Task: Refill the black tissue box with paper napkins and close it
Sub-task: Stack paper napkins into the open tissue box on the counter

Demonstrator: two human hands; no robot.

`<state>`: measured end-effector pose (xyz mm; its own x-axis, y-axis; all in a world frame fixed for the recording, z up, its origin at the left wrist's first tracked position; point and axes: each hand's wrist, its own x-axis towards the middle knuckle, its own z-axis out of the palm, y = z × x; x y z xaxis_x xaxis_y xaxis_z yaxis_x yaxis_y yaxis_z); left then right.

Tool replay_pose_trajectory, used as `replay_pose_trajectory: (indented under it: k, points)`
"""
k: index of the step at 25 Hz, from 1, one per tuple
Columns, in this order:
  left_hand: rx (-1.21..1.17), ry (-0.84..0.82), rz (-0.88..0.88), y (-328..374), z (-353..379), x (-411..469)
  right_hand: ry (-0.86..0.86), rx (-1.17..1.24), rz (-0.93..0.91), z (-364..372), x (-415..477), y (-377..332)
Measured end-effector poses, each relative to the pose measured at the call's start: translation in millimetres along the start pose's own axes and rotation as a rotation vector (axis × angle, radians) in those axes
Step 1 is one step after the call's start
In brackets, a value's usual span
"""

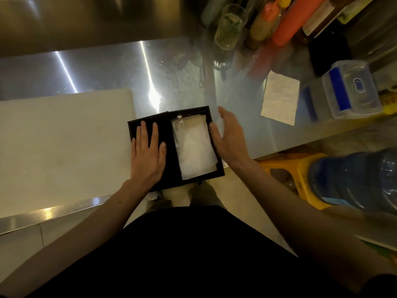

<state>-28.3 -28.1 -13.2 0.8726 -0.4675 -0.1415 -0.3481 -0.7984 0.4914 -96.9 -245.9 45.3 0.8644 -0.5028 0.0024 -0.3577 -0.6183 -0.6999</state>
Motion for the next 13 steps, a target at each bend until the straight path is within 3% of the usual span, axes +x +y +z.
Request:
replay_pose_trajectory:
  k: [7, 9, 13]
  points:
    - [0.004, 0.060, -0.091, 10.7, 5.6, -1.0, 0.278, -0.086, 0.429, -75.5, 75.5, 128.8]
    - [0.001, 0.077, -0.120, 14.7, 6.6, 0.4, 0.276, -0.171, 0.530, -88.4, 91.7, 157.9]
    - [0.006, 0.116, -0.168, 23.1, 9.5, -0.8, 0.253, -0.271, 0.556, -97.7, 115.3, 182.8]
